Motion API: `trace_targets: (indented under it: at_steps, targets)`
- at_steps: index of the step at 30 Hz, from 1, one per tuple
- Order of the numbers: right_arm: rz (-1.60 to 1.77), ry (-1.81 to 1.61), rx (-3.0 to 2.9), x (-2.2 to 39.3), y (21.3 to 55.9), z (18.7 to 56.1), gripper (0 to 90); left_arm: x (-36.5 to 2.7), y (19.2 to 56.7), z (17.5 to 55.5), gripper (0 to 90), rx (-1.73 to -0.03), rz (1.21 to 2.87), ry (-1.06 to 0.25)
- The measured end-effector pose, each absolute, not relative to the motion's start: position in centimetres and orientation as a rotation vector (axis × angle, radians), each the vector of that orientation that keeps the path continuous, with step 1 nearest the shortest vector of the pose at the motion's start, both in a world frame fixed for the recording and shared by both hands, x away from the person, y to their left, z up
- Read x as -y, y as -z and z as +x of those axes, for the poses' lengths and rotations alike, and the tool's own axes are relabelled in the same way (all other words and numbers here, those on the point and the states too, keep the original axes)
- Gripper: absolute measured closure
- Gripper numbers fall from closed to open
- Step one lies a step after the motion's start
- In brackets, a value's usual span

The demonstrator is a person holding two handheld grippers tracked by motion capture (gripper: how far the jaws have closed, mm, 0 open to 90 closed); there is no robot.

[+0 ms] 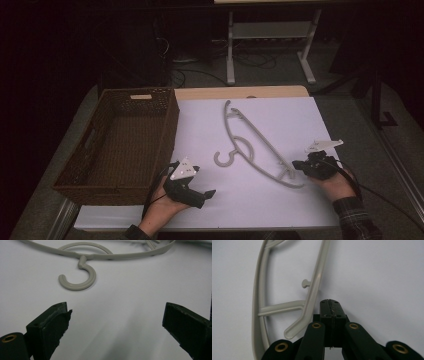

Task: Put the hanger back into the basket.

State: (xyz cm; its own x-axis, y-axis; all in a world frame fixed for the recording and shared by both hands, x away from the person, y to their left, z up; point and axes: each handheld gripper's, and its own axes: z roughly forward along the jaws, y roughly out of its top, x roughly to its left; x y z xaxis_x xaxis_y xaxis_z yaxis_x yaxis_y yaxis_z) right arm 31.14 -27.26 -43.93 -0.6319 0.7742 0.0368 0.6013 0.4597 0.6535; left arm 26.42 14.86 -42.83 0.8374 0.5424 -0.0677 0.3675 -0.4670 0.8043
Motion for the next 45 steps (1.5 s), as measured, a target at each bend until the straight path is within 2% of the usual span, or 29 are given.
trace_targets:
  at_steps: [14, 35, 39, 43, 45]
  targets:
    - [1.047, -0.996, -2.565, 24.7, 44.0, 30.5, 89.6, -14.9, 42.8, 26.4, 6.4, -0.664, 2.112, -0.246]
    - [0.713, -1.127, -2.741, 13.9, 43.6, 28.9, 89.6, -15.0, 42.8, 26.4, 6.4, -0.679, 2.112, -0.248]
    - [0.687, -1.130, -2.733, 13.2, 43.4, 28.9, 89.6, -14.9, 42.6, 26.6, 11.3, -0.694, 2.109, -0.266]
    - [0.759, -1.171, -2.676, 14.9, 42.8, 29.3, 89.3, -14.4, 42.4, 27.5, 16.9, -0.736, 2.117, -0.279]
    - [0.796, -1.193, -2.648, 15.8, 42.5, 29.4, 81.1, -14.1, 42.4, 28.1, 22.0, -0.753, 2.114, -0.281]
